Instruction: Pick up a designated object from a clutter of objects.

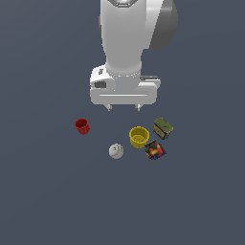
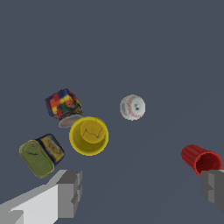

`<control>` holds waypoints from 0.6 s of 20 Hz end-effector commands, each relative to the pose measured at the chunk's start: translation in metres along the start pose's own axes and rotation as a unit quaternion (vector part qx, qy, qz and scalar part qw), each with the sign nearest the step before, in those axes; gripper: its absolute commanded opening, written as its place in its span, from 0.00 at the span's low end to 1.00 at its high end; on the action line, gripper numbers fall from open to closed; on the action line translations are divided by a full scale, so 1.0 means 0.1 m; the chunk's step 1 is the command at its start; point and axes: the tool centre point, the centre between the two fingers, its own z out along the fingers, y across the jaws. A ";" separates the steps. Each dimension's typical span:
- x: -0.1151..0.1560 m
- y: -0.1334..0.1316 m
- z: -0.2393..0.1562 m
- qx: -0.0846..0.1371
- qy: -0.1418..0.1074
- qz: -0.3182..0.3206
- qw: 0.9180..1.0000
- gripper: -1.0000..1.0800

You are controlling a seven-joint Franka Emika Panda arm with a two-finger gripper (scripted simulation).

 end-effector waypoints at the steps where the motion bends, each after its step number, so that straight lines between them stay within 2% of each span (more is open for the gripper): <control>1: 0.00 0.00 0.00 0.000 0.000 0.000 1.000 0.96; 12: 0.05 0.10 -0.08 -0.009 0.014 -0.014 1.000 0.96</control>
